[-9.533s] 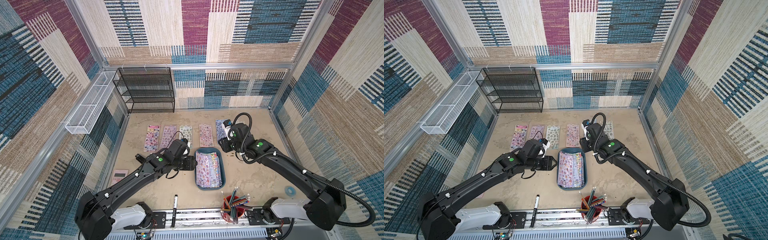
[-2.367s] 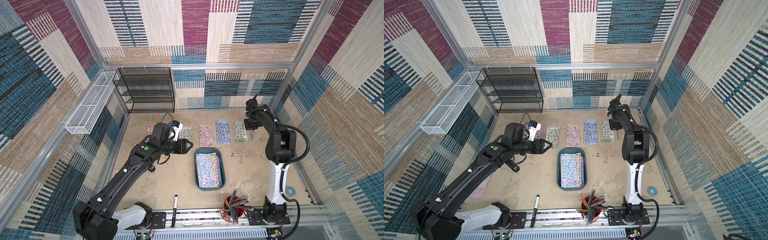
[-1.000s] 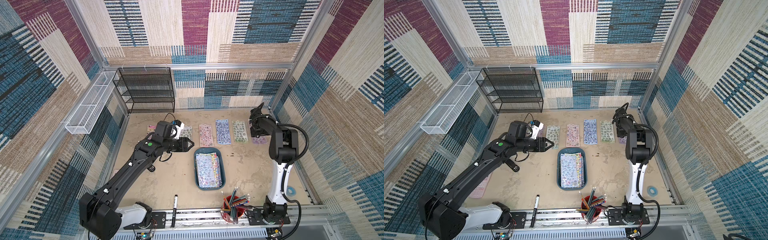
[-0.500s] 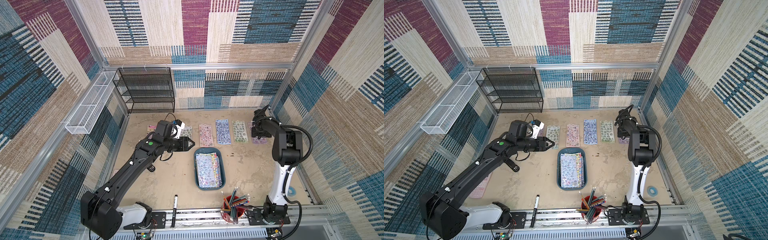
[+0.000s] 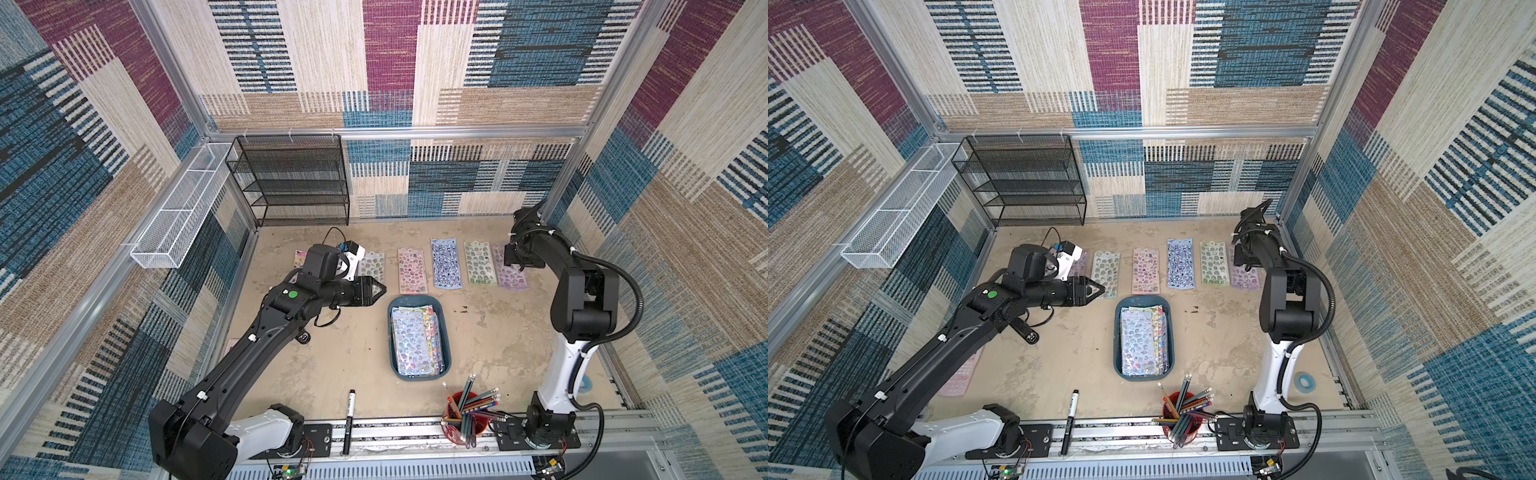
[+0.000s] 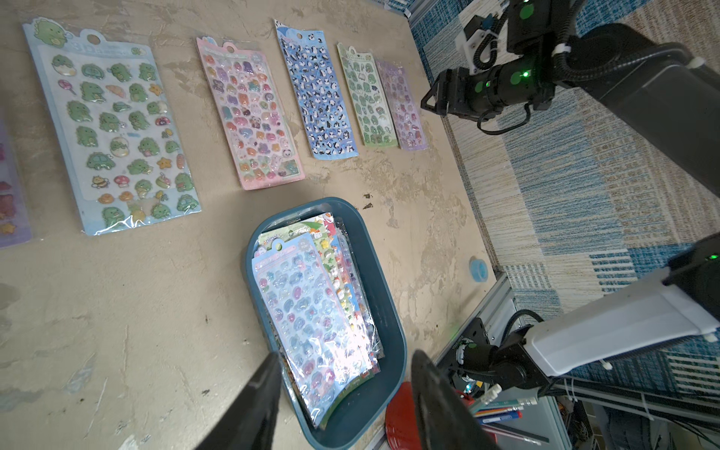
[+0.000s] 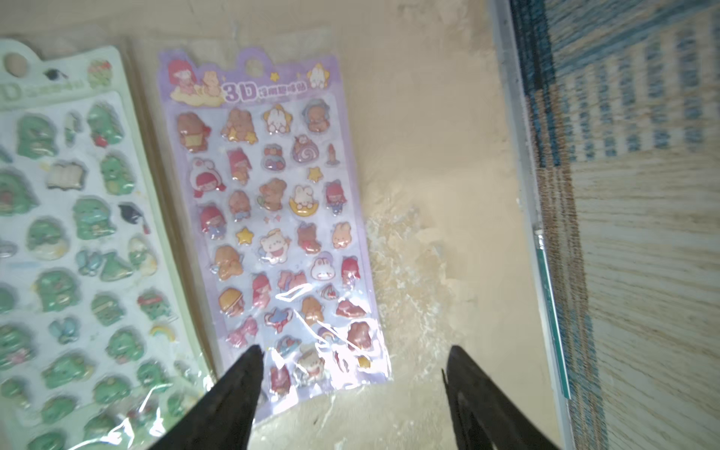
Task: Take the stickers out of the storage box
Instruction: Place the sticker at the center of the board.
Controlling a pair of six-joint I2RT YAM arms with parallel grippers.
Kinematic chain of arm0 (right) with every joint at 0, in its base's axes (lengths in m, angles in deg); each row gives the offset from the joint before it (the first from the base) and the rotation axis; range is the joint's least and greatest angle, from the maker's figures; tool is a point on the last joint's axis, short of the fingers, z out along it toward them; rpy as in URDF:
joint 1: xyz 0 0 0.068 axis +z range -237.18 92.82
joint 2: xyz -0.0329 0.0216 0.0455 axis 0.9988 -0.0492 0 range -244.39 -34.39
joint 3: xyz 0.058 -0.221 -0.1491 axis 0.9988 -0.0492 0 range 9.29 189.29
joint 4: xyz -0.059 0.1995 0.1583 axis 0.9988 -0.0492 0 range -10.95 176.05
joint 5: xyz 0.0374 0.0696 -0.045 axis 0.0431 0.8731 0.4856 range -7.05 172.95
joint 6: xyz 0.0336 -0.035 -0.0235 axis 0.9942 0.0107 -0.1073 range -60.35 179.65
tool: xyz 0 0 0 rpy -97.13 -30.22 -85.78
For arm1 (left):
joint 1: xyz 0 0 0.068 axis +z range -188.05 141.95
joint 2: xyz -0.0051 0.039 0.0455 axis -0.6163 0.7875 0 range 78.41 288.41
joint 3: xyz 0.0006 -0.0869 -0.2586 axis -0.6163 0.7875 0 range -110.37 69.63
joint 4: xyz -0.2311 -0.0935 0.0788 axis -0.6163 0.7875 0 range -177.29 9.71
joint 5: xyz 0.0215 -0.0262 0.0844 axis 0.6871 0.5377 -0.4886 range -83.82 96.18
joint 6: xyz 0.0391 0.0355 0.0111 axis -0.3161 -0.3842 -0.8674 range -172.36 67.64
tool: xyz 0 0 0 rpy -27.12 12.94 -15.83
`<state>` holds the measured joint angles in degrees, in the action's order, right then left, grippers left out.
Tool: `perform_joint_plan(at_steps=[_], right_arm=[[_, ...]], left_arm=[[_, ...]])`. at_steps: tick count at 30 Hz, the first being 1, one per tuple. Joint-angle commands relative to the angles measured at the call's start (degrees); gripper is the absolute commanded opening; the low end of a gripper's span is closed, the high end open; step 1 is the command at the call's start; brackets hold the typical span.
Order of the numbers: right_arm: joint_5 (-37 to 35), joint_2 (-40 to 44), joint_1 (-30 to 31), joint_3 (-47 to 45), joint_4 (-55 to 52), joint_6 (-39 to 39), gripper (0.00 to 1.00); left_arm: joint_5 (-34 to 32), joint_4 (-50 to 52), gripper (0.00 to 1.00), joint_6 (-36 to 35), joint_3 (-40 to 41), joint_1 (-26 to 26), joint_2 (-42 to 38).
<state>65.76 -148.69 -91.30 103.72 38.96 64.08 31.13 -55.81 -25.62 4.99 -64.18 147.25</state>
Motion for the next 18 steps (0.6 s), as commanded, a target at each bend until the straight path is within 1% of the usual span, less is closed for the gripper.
perform_joint_plan(at_steps=[1, 2, 3, 4, 5, 7, 8, 13, 18], right_arm=[[-0.6, 4.2, 0.4, -2.2, 1.2, 0.9, 0.73], [1.0, 5.5, 0.5, -2.6, 2.2, 0.6, 0.7], [2.5, 6.2, 0.5, -4.2, 2.8, 0.5, 0.65], [4.1, 6.7, 0.5, -4.6, 2.9, 0.4, 0.57], [6.2, 7.1, 0.4, -5.0, 2.9, 0.5, 0.44], [8.5, 7.5, 0.5, -6.0, 3.7, 0.8, 0.11], [9.3, 7.6, 0.5, -6.8, 4.5, 0.8, 0.0], [11.7, 4.3, 0.6, -6.7, 6.5, 0.5, 0.0], [10.5, -0.7, 0.5, -4.0, 8.3, 0.6, 0.0]], left_arm=[[-0.8, 0.5, 0.55, 0.7, 0.6, 0.0, -0.8], [-0.8, 0.5, 0.55, 0.9, 0.7, 0.0, -0.8], [-0.8, 0.5, 0.55, 1.1, 0.9, 0.0, -1.0], [-0.8, 0.4, 0.55, 1.3, 1.2, 0.0, -1.1], [-0.9, 0.5, 0.55, 1.5, 1.3, 0.0, -1.4], [-1.1, 0.7, 0.54, 1.7, 1.6, 0.0, -1.9], [-1.4, 1.0, 0.54, 1.9, 1.8, 0.0, -2.3], [-3.0, 2.0, 0.54, 2.2, 2.6, 0.0, -3.9], [-3.7, 2.8, 0.54, 2.7, 3.1, 0.0, -4.4]])
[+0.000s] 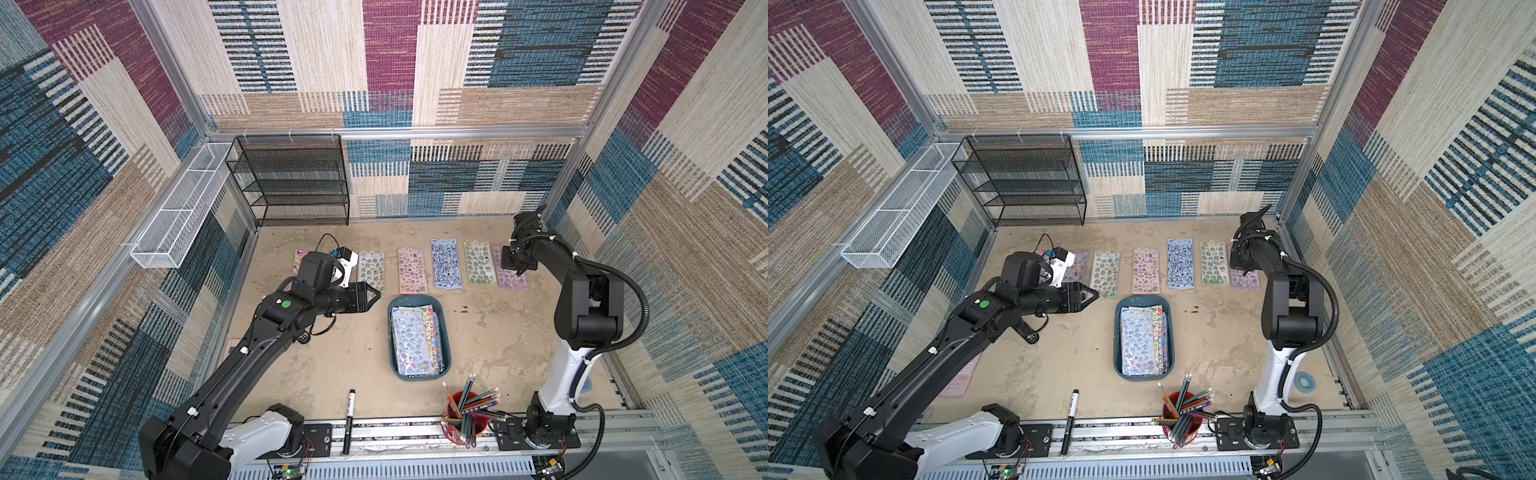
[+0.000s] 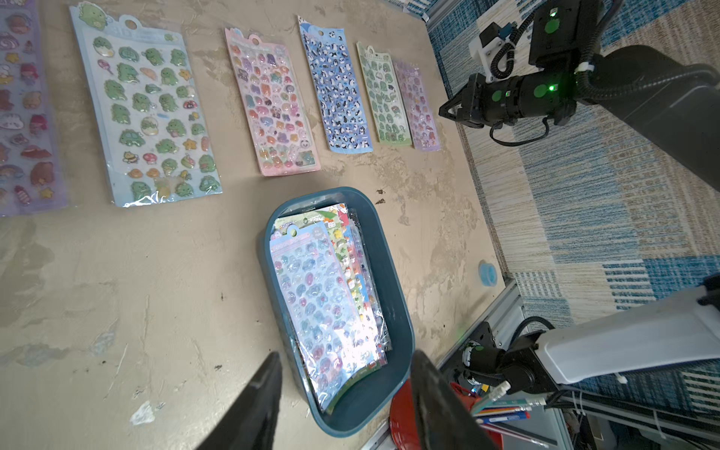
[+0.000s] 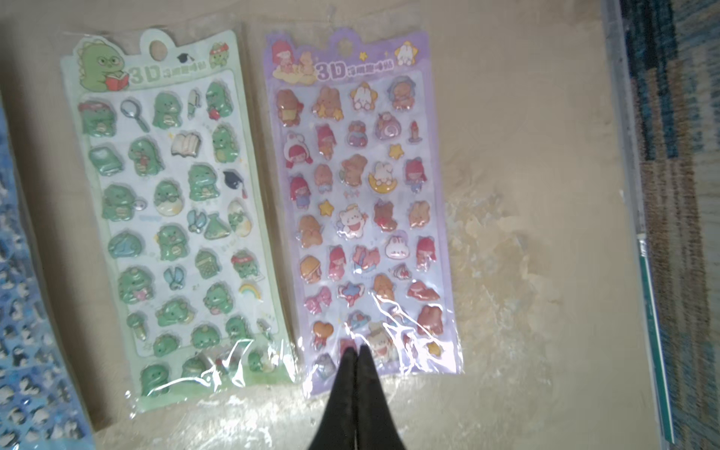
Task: Take the stickers out of the storage box
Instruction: Place the sticker at the center of the board.
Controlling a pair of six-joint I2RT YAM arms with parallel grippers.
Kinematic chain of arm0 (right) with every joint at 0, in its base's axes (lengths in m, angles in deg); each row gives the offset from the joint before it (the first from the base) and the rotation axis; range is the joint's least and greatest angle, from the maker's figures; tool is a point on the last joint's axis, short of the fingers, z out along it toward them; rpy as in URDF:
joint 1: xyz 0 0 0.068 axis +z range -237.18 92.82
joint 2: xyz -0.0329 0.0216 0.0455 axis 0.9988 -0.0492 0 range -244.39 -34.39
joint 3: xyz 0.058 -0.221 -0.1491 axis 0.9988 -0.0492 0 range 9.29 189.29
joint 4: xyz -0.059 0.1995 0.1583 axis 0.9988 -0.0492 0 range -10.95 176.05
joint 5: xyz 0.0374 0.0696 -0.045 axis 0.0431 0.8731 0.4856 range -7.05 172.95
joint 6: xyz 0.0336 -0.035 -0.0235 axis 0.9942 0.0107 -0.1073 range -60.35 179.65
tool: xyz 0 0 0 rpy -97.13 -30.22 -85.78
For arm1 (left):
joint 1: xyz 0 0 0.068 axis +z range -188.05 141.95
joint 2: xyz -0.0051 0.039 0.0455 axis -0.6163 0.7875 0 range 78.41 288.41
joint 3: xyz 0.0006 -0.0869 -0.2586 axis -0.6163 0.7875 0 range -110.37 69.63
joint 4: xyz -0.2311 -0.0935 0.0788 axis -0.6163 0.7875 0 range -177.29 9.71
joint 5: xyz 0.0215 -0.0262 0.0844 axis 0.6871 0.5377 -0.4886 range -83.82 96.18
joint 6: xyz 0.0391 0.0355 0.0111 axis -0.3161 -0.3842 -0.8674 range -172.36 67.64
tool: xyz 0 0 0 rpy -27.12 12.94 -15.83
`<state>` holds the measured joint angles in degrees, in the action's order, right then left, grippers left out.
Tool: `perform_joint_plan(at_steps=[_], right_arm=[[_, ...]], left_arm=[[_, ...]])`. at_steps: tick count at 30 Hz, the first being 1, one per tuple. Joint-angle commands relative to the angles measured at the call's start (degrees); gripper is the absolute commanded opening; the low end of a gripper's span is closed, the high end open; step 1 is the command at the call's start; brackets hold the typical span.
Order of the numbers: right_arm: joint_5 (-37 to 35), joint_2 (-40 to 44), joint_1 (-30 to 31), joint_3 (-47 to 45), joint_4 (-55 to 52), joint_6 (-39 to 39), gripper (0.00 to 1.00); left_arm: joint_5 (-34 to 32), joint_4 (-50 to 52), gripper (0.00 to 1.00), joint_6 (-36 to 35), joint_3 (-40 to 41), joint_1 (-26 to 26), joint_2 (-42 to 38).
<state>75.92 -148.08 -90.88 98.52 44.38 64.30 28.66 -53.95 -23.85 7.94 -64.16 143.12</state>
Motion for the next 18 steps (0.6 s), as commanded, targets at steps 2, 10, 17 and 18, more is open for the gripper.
perform_joint_plan(at_steps=[2, 10, 17, 18], right_arm=[[-0.3, -3.0, 0.0, 2.2, 3.2, 0.5, 0.0], [-2.8, -7.8, -0.3, 5.0, 4.9, 0.5, 0.0], [-3.1, -9.2, -0.7, 4.0, 6.8, 0.6, 0.0], [-3.2, -9.3, -0.7, 3.8, 7.0, 0.6, 0.0]], left_arm=[[-1.6, 1.3, 0.54, 0.9, 0.2, 0.0, -0.5], [-2.6, 1.3, 0.55, 1.0, -0.6, 0.0, 1.0], [-2.3, 0.8, 0.55, 1.1, -1.5, 0.0, 3.1], [-2.2, 0.6, 0.55, 1.2, -1.5, 0.0, 3.2]])
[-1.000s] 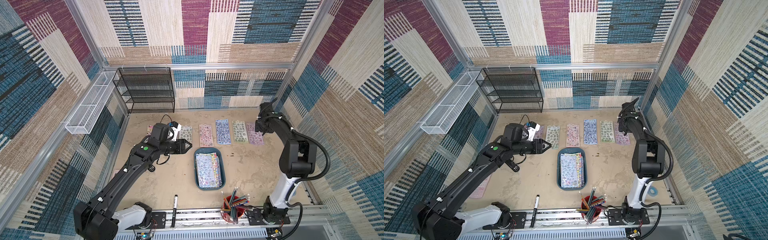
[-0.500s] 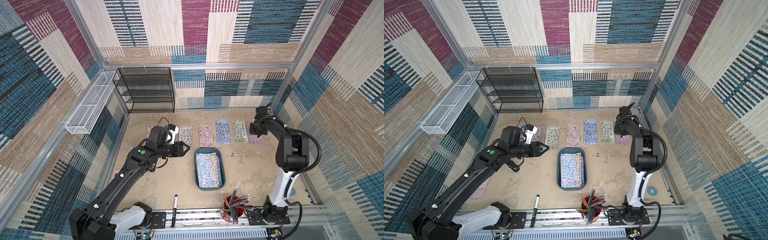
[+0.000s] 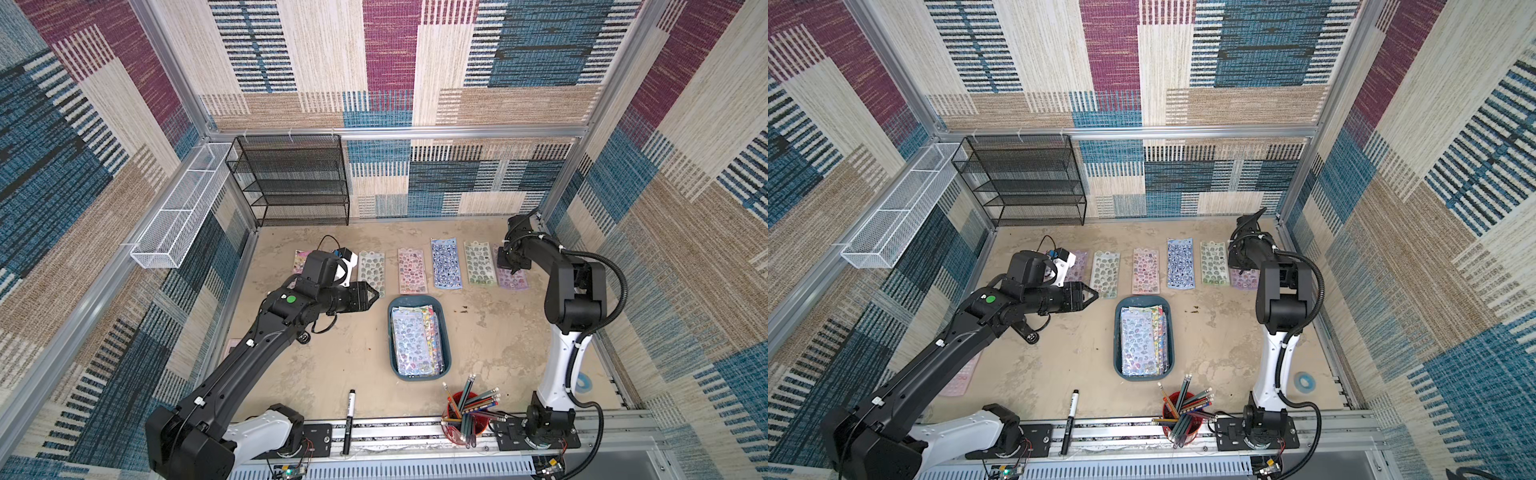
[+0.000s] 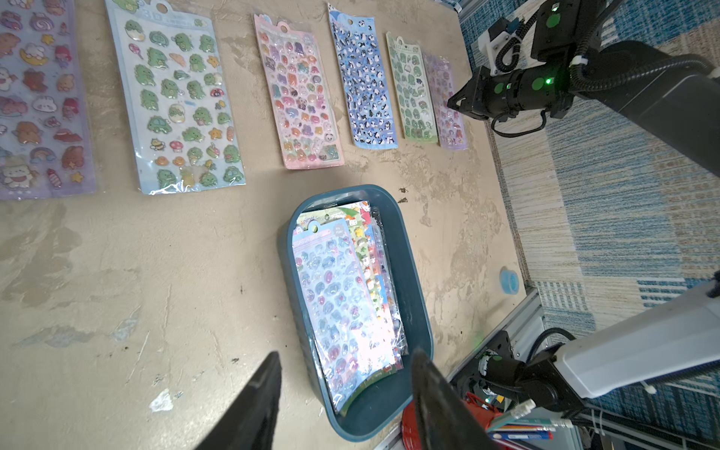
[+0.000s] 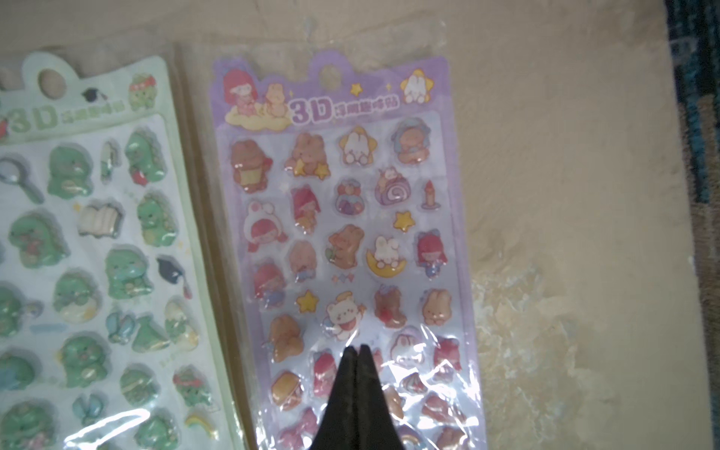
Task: Take the stickers out of the storage box
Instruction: Place the sticker at the center of the board.
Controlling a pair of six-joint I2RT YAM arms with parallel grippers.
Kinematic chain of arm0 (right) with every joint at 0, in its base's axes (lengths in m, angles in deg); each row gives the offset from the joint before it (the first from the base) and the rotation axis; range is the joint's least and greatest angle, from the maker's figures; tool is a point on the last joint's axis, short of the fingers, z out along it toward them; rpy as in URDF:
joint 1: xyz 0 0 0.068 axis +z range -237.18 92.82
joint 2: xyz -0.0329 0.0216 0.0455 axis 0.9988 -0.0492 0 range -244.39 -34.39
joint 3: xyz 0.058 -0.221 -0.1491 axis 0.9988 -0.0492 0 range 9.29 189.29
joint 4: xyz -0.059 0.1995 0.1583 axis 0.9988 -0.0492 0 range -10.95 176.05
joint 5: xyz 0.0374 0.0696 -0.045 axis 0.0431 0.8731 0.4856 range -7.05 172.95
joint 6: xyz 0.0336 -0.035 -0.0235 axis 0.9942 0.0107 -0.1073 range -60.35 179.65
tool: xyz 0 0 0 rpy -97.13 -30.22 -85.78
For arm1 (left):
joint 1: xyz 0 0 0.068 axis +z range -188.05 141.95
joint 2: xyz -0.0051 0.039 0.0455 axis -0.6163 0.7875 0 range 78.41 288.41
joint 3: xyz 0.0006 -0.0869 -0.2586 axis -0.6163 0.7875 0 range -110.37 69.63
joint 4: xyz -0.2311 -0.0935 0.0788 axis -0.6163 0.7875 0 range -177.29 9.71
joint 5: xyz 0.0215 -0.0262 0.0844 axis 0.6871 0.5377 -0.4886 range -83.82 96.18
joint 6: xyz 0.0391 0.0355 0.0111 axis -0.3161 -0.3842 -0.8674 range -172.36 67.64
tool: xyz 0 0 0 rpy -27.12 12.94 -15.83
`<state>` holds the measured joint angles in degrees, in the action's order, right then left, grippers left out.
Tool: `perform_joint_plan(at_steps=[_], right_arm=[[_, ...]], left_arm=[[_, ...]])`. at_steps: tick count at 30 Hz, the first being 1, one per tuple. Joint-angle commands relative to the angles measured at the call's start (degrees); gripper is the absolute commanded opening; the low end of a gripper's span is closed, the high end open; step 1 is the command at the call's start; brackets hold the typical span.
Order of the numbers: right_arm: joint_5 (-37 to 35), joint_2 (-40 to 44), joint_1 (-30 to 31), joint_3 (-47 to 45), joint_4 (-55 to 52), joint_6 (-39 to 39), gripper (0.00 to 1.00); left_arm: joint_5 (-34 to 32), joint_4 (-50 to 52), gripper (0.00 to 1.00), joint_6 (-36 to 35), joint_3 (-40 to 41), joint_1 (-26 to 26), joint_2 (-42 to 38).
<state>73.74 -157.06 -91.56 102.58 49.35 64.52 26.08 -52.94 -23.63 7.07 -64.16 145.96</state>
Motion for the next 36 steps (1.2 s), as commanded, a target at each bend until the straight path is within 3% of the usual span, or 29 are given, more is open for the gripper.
perform_joint_plan(at_steps=[1, 21, 31, 36], right_arm=[[-1.3, -0.4, -0.1, -0.5, 2.3, 0.4, 0.0], [-1.8, 0.2, -2.0, -3.3, 3.8, 1.0, 0.0], [-2.0, 12.4, -1.5, -5.4, 1.7, 2.4, 0.0], [-0.9, 21.5, 3.5, -12.6, 1.6, 3.1, 0.0]], left_arm=[[0.5, -0.6, 0.55, 1.1, -0.7, 0.0, 0.5], [1.0, -1.1, 0.55, 1.4, -1.4, 0.0, 1.5], [0.2, -0.4, 0.54, 0.4, -2.6, 0.0, 1.4], [0.1, 0.1, 0.54, 0.3, -1.0, 0.0, 1.3]])
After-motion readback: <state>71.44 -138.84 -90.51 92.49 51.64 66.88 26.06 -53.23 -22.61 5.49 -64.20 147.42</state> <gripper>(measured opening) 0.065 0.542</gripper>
